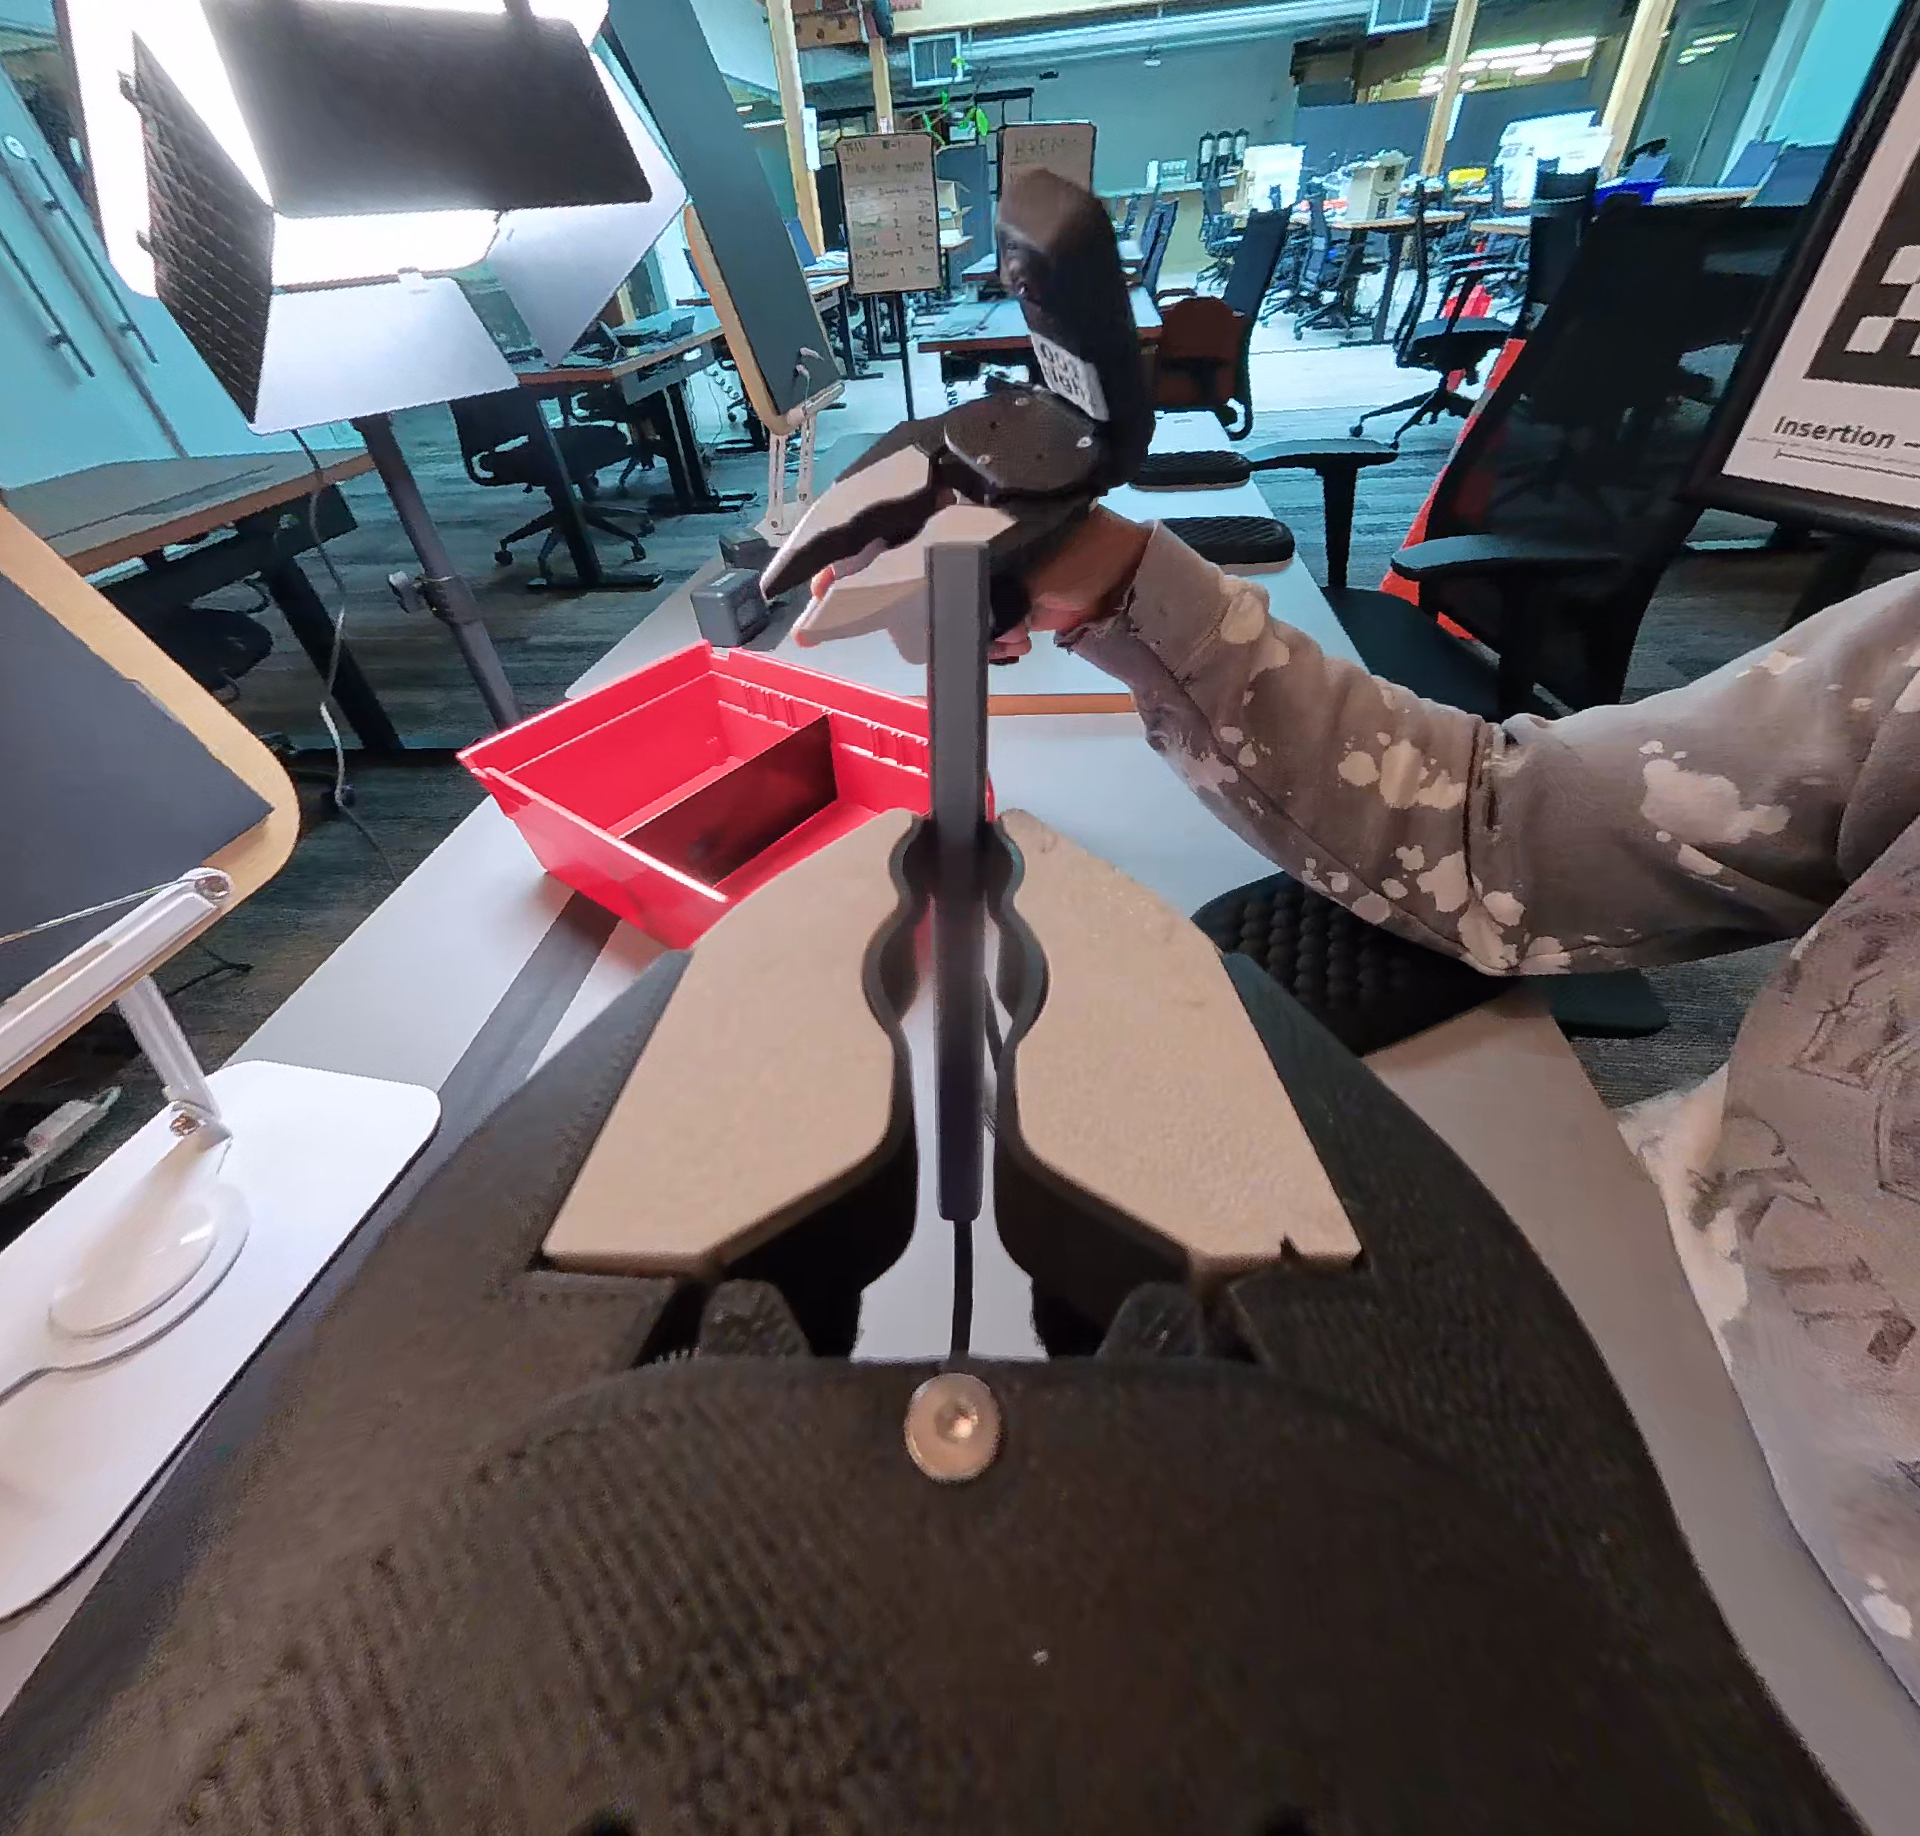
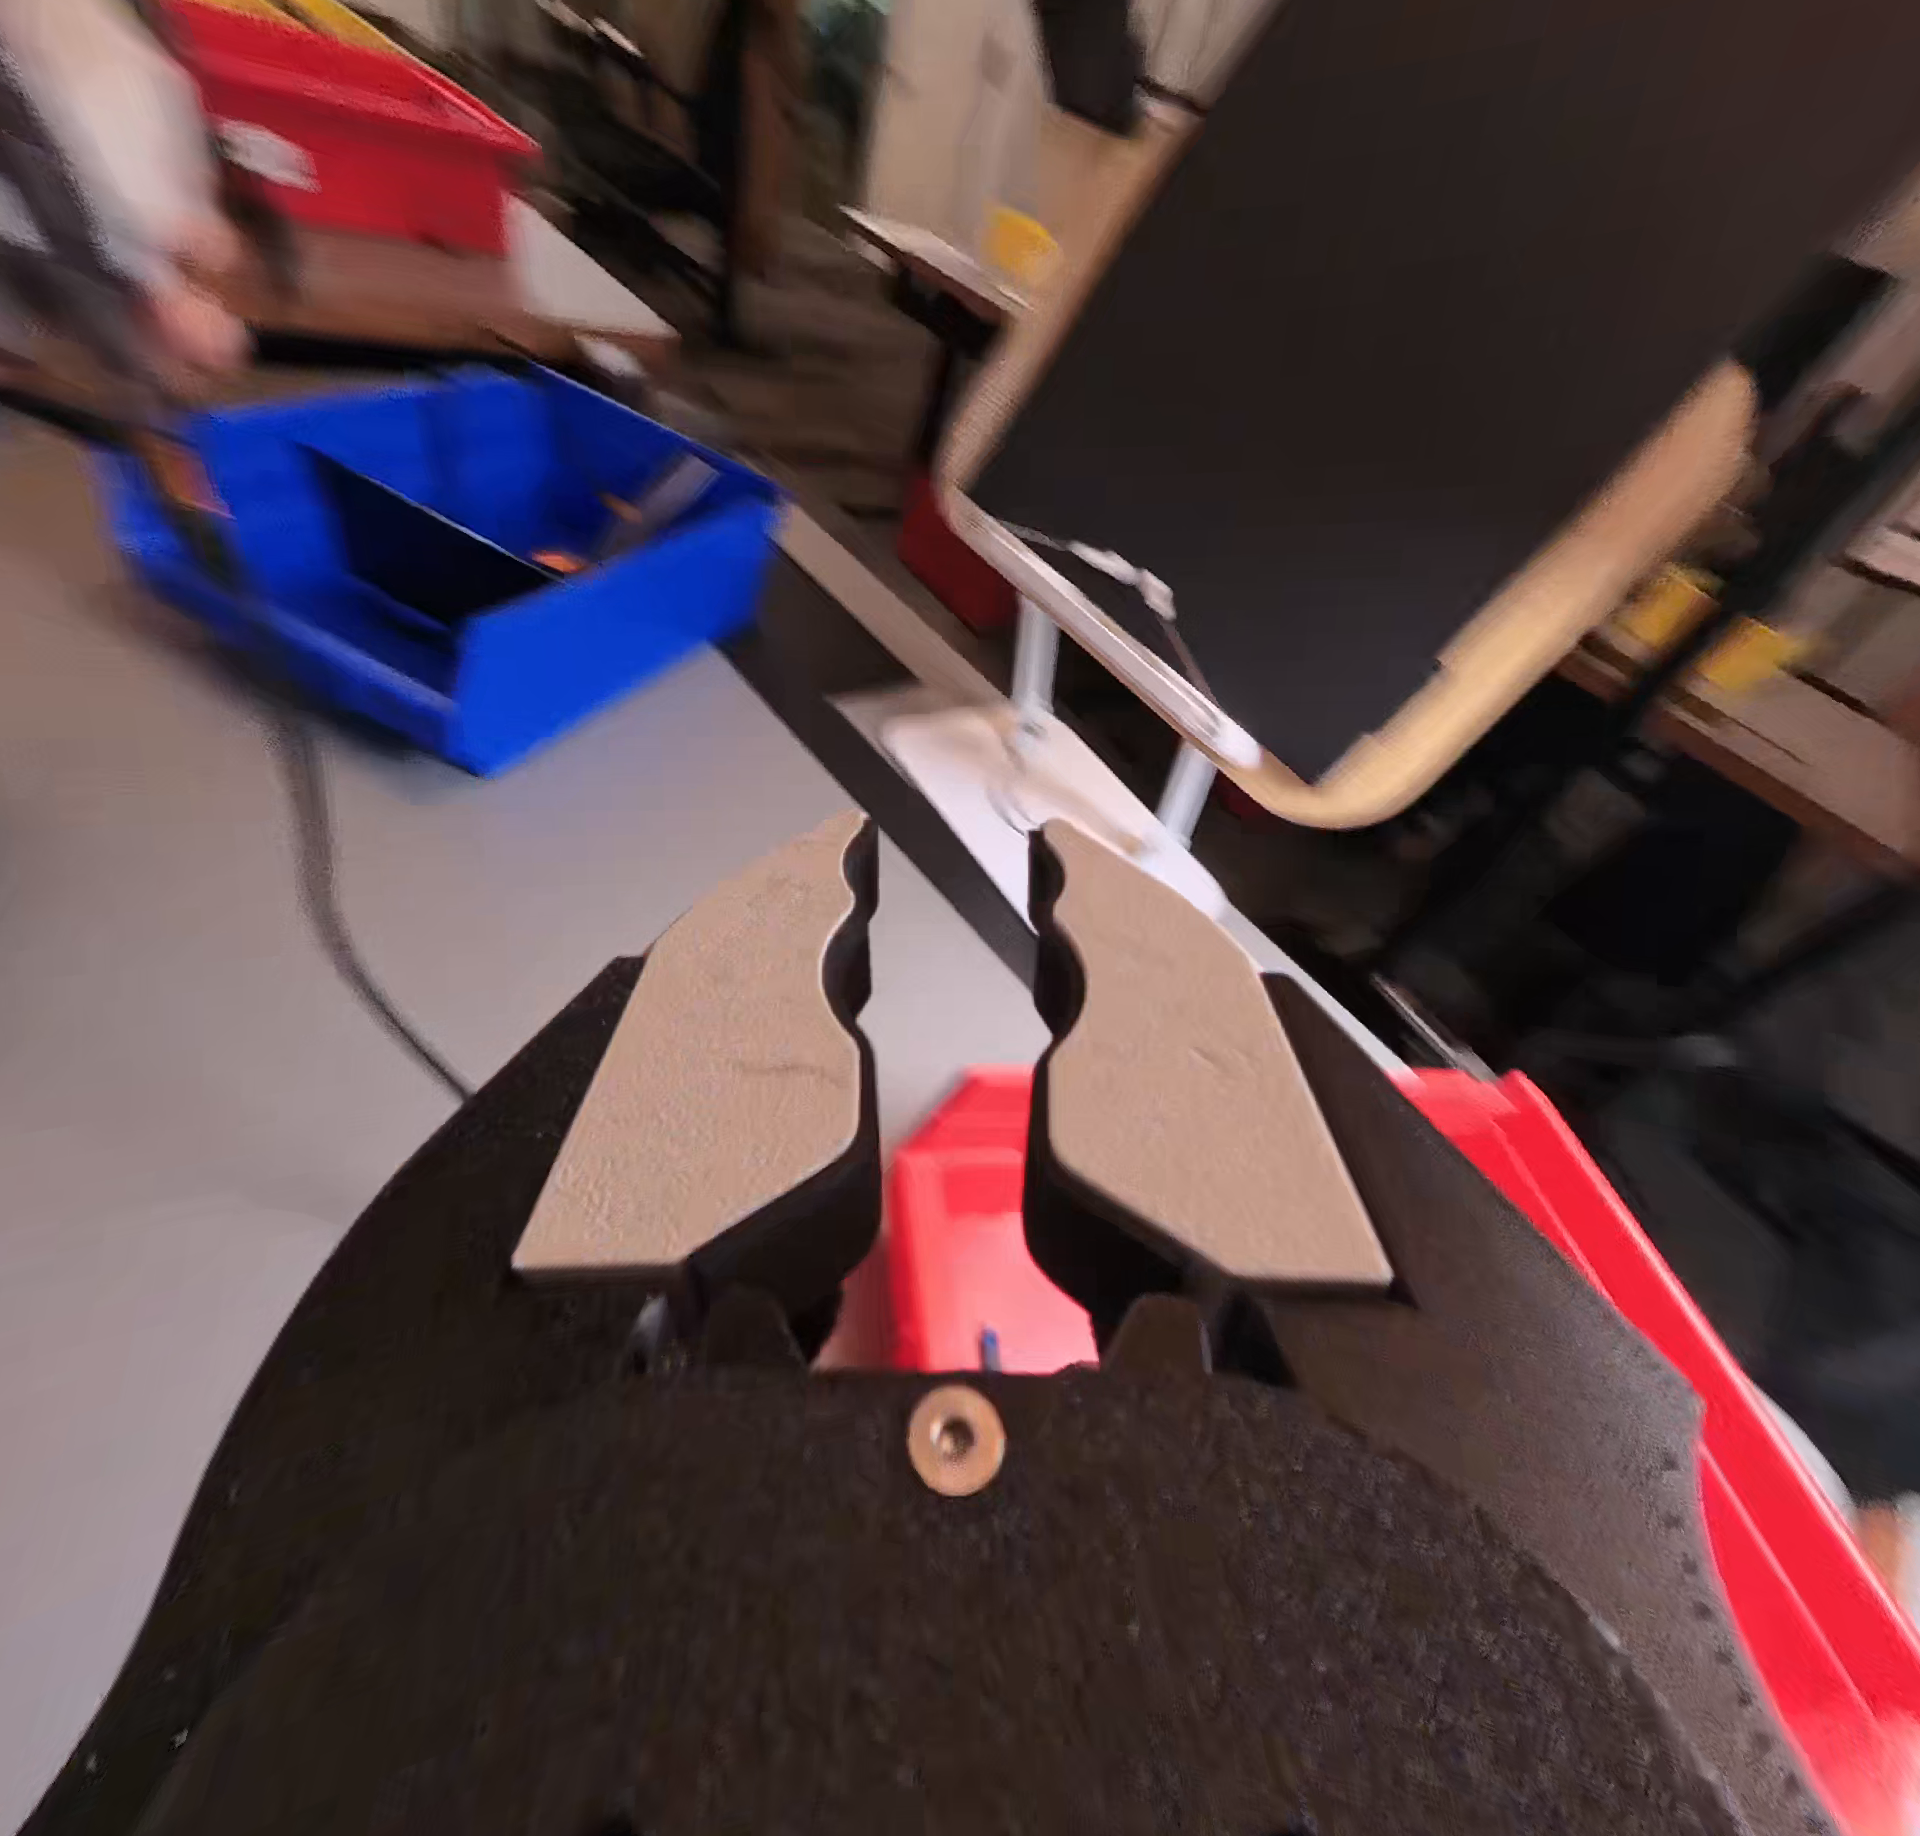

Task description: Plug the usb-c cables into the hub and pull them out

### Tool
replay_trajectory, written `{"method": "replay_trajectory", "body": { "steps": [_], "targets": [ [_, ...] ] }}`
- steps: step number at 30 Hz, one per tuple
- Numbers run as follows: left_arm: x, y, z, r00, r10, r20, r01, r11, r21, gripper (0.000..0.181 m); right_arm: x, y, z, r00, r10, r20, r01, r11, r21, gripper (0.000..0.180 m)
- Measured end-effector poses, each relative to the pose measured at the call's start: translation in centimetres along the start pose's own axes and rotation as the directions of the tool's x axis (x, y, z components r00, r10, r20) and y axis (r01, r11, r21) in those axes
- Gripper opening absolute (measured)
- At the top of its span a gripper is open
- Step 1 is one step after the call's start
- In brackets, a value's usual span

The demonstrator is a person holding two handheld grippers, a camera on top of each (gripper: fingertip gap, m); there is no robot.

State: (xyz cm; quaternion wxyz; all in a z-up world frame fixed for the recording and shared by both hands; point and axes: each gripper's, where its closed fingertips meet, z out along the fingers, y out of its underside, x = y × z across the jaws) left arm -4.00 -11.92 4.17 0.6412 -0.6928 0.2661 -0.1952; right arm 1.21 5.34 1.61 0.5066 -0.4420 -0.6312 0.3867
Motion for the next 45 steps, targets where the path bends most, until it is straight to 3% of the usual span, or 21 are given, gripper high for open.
{"method": "replay_trajectory", "body": {
  "steps": [5, 9, 12, 17, 21, 26, 30, 45],
  "targets": [
    [1.0, -0.3, 1.3, 0.998, -0.007, -0.06, 0.01, 0.999, 0.053, 0.01, -10.6, -4.5, 1.3, 0.908, -0.069, 0.414, 0.004, 0.988, 0.156, 0.028],
    [1.6, -1.0, 2.0, 0.998, 0.023, -0.061, -0.016, 0.994, 0.112, 0.01, -15.9, -4.3, 3.6, 0.824, -0.076, 0.561, -0.004, 0.99, 0.139, 0.027],
    [1.5, -1.6, 2.1, 0.999, 0.02, -0.036, -0.014, 0.987, 0.158, 0.01, -16.5, -4.0, 4.7, 0.827, -0.072, 0.557, -0.011, 0.989, 0.144, 0.007],
    [1.3, -1.9, 1.8, 0.999, -0.008, -0.034, 0.014, 0.983, 0.184, 0.013, -15.7, -5.1, 3.6, 0.815, -0.041, 0.578, -0.085, 0.978, 0.191, 0.007],
    [2.1, -0.3, 2.5, 0.994, -0.03, -0.108, 0.039, 0.996, 0.081, 0.026, -14.9, -6.0, 2.5, 0.805, -0.02, 0.593, -0.137, 0.966, 0.218, 0.007],
    [2.6, 1.4, 3.9, 0.995, 0.027, -0.101, -0.027, 1.0, 0.003, 0.021, -14.7, -6.8, 1.9, 0.798, -0.009, 0.603, -0.173, 0.955, 0.243, 0.007],
    [2.3, 1.6, 4.2, 0.996, 0.052, -0.078, -0.053, 0.998, -0.014, 0.011, -14.7, -6.6, 2.0, 0.806, -0.018, 0.592, -0.149, 0.961, 0.232, 0.007],
    [1.5, 2.5, 3.9, 0.999, 0.024, -0.039, -0.03, 0.986, -0.163, 0.011, -14.4, -4.7, 2.5, 0.814, -0.064, 0.577, -0.053, 0.982, 0.184, 0.007]
  ]
}}
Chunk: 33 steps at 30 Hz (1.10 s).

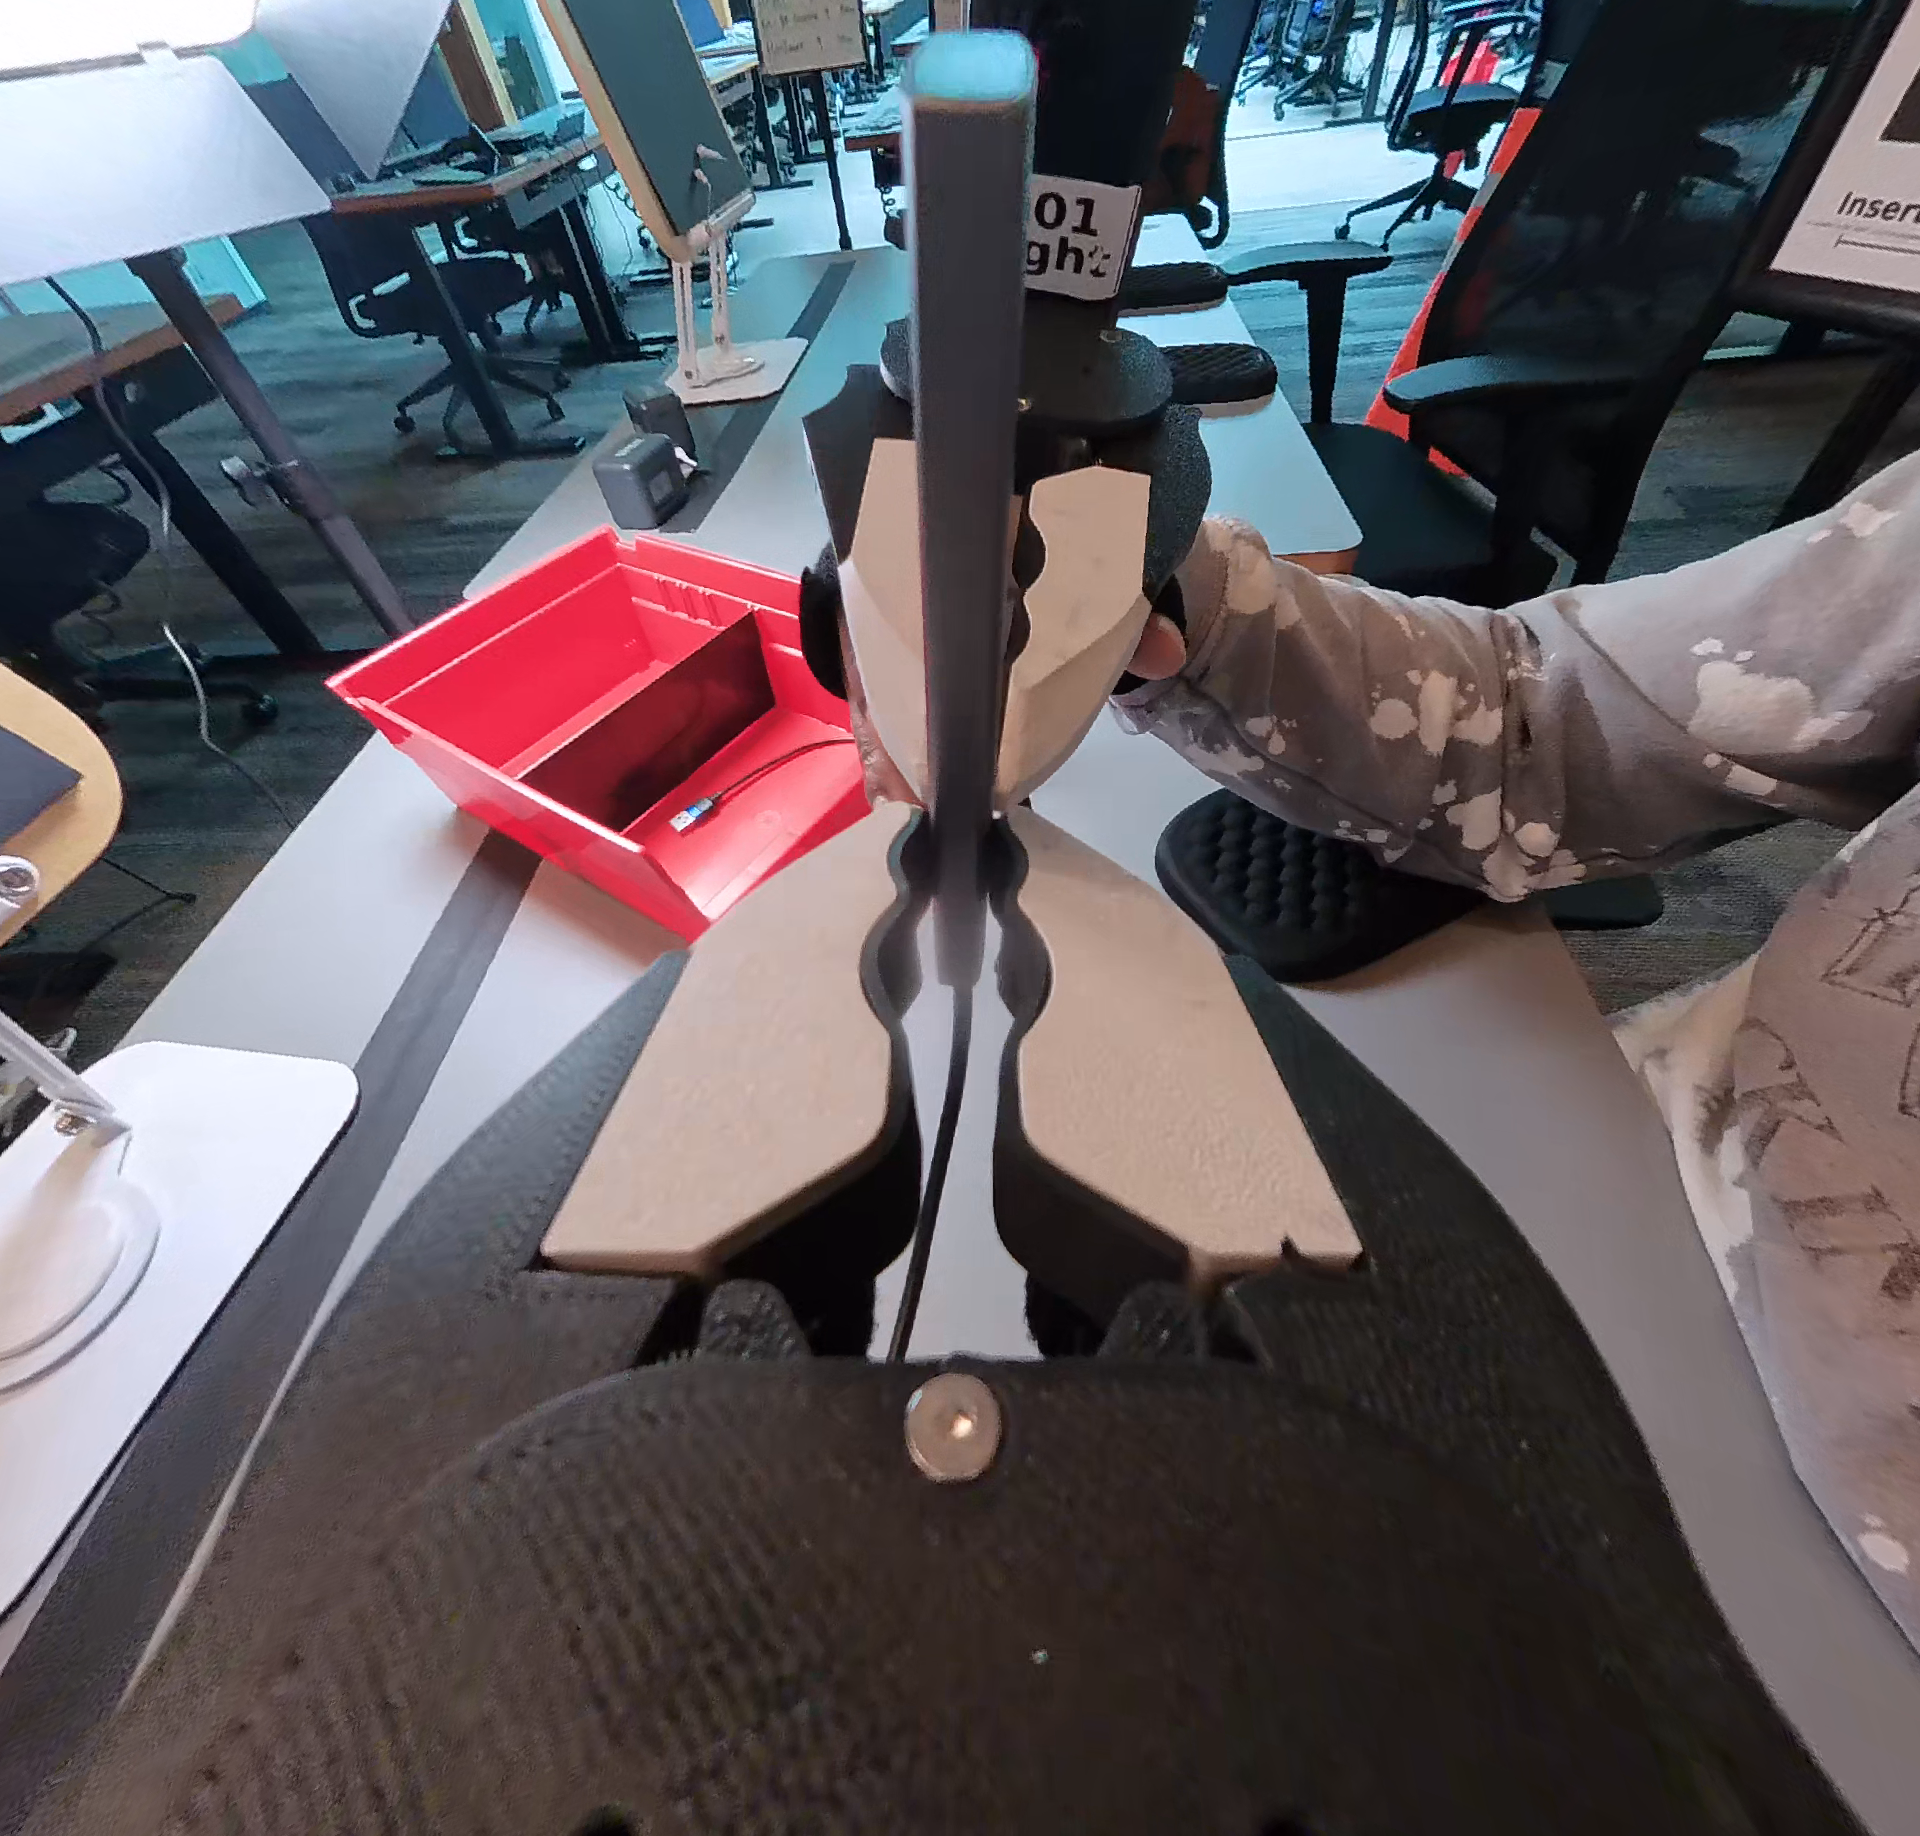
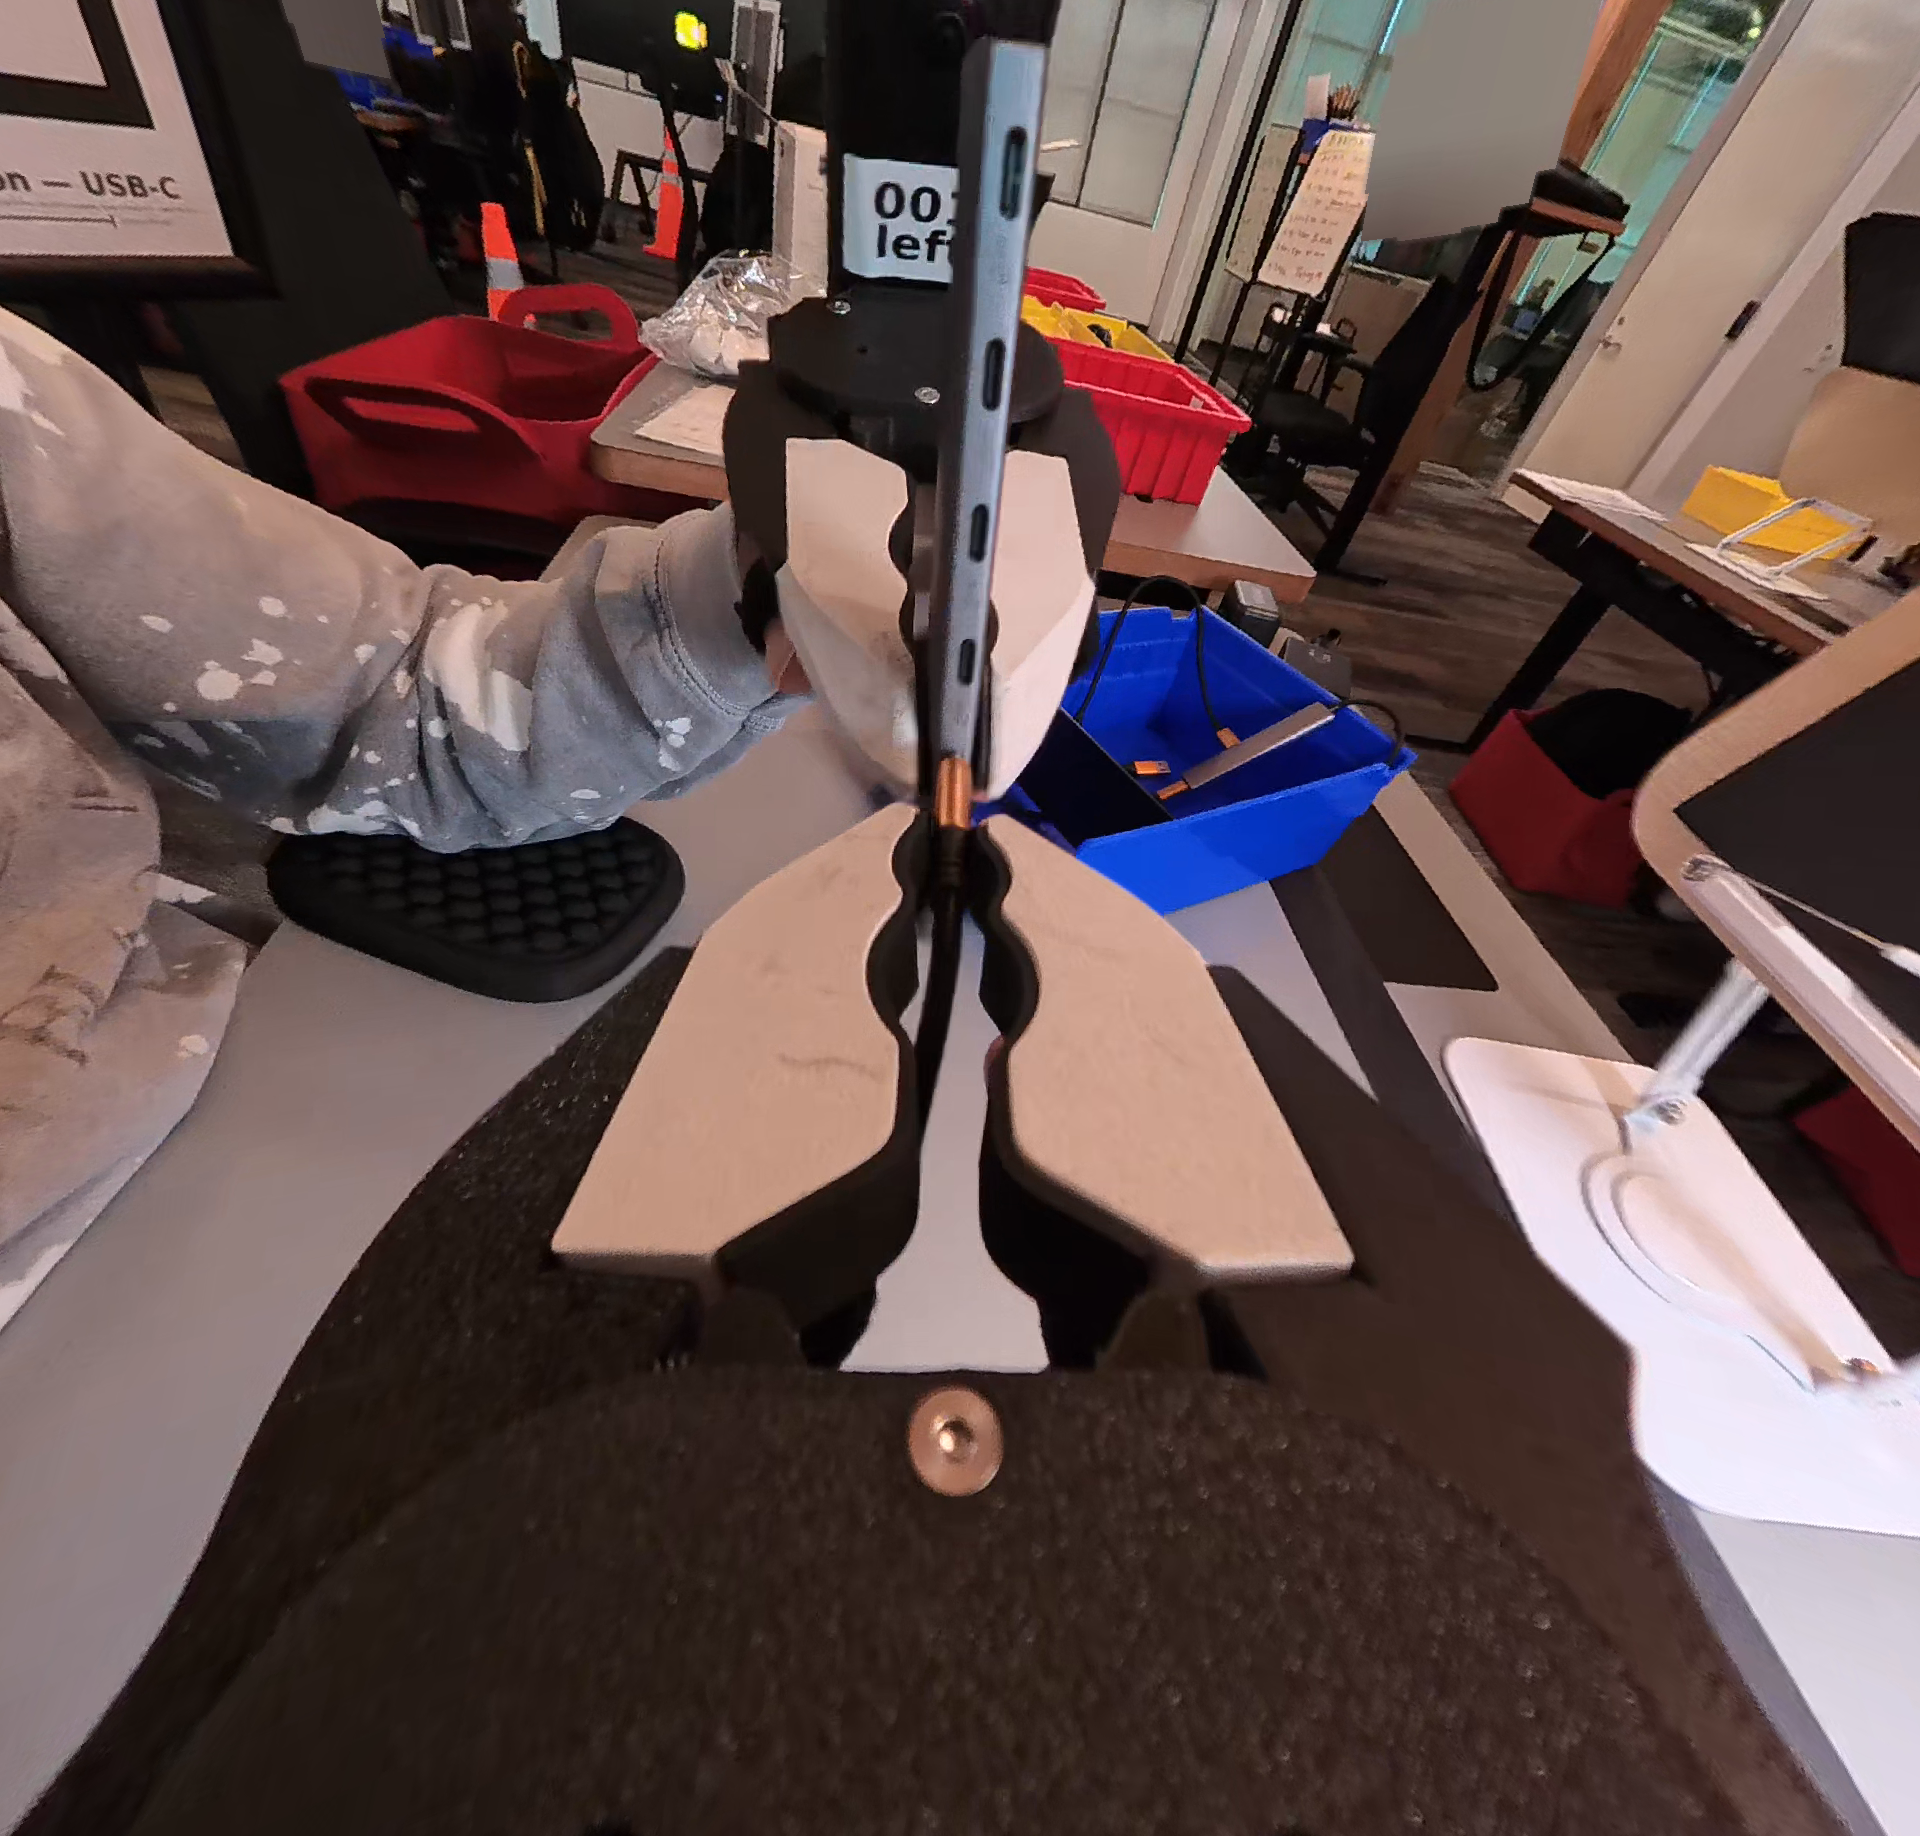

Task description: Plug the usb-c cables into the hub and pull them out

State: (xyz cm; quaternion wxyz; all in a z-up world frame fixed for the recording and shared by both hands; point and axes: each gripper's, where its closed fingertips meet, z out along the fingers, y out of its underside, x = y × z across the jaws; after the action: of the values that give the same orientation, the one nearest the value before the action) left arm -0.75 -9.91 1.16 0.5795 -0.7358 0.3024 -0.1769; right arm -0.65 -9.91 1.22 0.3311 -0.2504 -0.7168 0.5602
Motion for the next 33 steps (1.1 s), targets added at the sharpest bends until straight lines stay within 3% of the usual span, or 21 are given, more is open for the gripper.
{"method": "replay_trajectory", "body": {
  "steps": [3, 6, 14, 22, 25, 33],
  "targets": [
    [-3.6, -1.0, -4.9, 0.988, -0.081, 0.131, 0.066, 0.991, 0.114, 0.011, 3.0, -1.9, -6.6, 0.99, 0.053, -0.129, -0.033, 0.988, 0.152, 0.007],
    [-4.1, -1.0, -8.1, 0.981, -0.059, 0.182, 0.042, 0.994, 0.098, 0.01, 5.0, -2.0, -10.8, 0.952, 0.033, -0.304, 0.011, 0.99, 0.142, 0.007],
    [-4.2, 0.4, -4.8, 0.982, -0.09, 0.165, 0.088, 0.996, 0.019, 0.01, 10.3, -1.8, -12.5, 0.842, -0.017, -0.539, 0.086, 0.991, 0.102, 0.007],
    [-4.7, 1.8, -3.8, 0.982, -0.091, 0.166, 0.097, 0.995, -0.029, 0.01, 17.9, -2.2, -14.3, 0.778, -0.079, -0.624, 0.144, 0.988, 0.055, 0.007],
    [-4.9, 2.3, -3.6, 0.982, -0.093, 0.162, 0.101, 0.994, -0.039, 0.01, 19.3, 0.0, -14.9, 0.757, -0.115, -0.643, 0.133, 0.991, -0.021, 0.007],
    [-4.7, 2.7, -3.5, 0.983, -0.108, 0.151, 0.118, 0.991, -0.062, 0.01, 18.6, 10.9, -16.3, 0.75, -0.179, -0.637, -0.038, 0.95, -0.311, 0.008]
  ]
}}
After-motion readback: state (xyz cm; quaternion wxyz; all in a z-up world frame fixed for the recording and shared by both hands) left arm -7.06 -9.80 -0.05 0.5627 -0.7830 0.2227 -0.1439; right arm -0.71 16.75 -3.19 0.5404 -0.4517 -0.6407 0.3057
